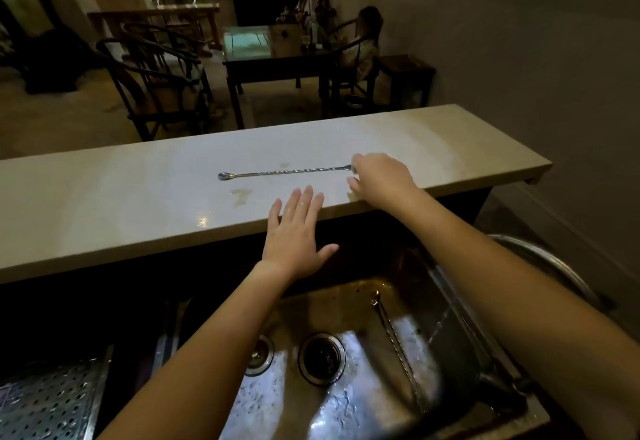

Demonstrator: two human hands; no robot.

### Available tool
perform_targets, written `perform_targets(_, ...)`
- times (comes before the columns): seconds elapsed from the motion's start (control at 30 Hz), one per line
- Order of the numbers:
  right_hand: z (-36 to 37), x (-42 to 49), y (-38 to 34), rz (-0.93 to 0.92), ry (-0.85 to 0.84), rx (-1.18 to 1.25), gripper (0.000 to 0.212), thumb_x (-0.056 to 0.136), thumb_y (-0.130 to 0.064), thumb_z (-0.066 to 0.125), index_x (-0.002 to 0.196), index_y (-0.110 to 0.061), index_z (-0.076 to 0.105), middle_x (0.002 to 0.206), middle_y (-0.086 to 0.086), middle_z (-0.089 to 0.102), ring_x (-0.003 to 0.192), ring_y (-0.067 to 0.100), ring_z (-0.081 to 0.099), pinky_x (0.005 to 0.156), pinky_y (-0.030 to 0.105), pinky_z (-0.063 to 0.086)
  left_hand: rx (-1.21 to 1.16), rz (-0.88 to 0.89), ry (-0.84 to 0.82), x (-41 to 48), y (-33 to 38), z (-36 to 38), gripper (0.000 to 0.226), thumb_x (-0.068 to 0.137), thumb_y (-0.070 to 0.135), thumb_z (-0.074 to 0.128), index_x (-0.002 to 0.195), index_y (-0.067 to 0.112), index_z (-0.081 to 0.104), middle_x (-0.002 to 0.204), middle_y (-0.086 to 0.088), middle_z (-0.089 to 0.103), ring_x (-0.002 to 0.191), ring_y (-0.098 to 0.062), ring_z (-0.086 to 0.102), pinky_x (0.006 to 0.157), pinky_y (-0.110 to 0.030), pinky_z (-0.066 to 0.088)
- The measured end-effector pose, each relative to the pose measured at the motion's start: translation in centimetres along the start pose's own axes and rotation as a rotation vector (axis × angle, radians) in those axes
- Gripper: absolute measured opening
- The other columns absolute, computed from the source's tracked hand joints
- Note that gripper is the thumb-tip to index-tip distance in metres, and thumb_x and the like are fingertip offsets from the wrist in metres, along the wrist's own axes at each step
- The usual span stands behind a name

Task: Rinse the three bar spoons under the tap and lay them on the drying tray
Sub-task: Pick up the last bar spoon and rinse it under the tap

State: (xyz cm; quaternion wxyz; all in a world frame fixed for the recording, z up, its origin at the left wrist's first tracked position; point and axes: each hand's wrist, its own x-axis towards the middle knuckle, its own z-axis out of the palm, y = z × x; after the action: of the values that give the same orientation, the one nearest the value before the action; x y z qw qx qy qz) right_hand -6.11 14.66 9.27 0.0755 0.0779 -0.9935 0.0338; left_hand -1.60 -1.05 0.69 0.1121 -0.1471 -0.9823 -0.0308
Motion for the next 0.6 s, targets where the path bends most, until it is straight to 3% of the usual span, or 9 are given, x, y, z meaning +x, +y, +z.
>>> perform_targets(0.07, 0.6, 2.5, -0.2, -0.111, -0.032, -0.034, 0.032, 0.092, -0.023, 0.046, 0.12, -0.008, 0.051, 0.121, 0.013, 0.056, 0.113, 0.029, 0.048, 0.089, 0.04, 0.045, 0.001, -0.001, -0.006, 0.0, 0.0, 0.0, 0.089, 0.085, 0.062, 0.042, 0.15, 0.021, -0.002, 0.16, -0.002, -0.006, 0.147, -0.02, -0.01, 0.116, -0.043, -0.01)
perform_targets(0.17, 1.7, 5.7, -0.5, -0.251, -0.091, -0.149, 0.034, 0.092, -0.021, 0.043, 0.123, -0.01, 0.049, 0.128, 0.013, 0.052, 0.117, 0.029, 0.044, 0.096, 0.041, 0.042, 0.002, -0.009, -0.005, 0.0, 0.0, 0.2, 0.089, 0.086, 0.06, 0.043, 0.15, 0.021, -0.005, 0.16, -0.002, -0.009, 0.147, -0.019, -0.012, 0.115, -0.043, -0.012)
perform_targets(0.27, 1.8, 7.9, -0.7, -0.292, -0.189, -0.183, 0.028, 0.089, -0.021, 0.049, 0.116, -0.011, 0.051, 0.12, 0.012, 0.053, 0.107, 0.027, 0.048, 0.09, 0.039, 0.043, 0.007, -0.012, -0.001, 0.1, 0.0, 0.4, 0.089, 0.085, 0.057, 0.045, 0.15, 0.021, -0.005, 0.16, -0.002, -0.009, 0.147, -0.019, -0.013, 0.115, -0.043, -0.012)
perform_targets(0.37, 1.5, 9.2, -0.9, -0.298, -0.308, -0.19, 0.013, 0.085, -0.018, 0.057, 0.093, -0.016, 0.047, 0.096, 0.006, 0.053, 0.082, 0.021, 0.048, 0.073, 0.034, 0.043, 0.014, -0.013, 0.009, 0.0, 0.1, 0.5, 0.089, 0.085, 0.056, 0.046, 0.15, 0.021, -0.005, 0.16, -0.002, -0.008, 0.147, -0.02, -0.012, 0.115, -0.043, -0.012)
perform_targets(0.43, 1.6, 9.7, -1.1, -0.293, -0.362, -0.187, 0.016, 0.084, -0.016, 0.058, 0.08, -0.02, 0.043, 0.083, 0.002, 0.053, 0.07, 0.018, 0.047, 0.065, 0.031, 0.04, 0.019, -0.014, 0.016, 0.1, 0.1, 0.6, 0.088, 0.085, 0.055, 0.046, 0.15, 0.022, -0.004, 0.16, -0.002, -0.007, 0.147, -0.02, -0.011, 0.115, -0.043, -0.011)
perform_targets(0.6, 1.5, 10.2, -0.3, -0.284, -0.423, -0.088, 0.022, 0.082, -0.019, 0.06, 0.07, -0.026, 0.043, 0.077, 0.0, 0.052, 0.068, 0.017, 0.047, 0.064, 0.029, 0.042, 0.024, -0.017, 0.019, 0.2, 0.0, 0.8, 0.088, 0.084, 0.055, 0.047, 0.15, 0.022, -0.003, 0.16, -0.002, -0.007, 0.147, -0.02, -0.011, 0.114, -0.042, -0.013)
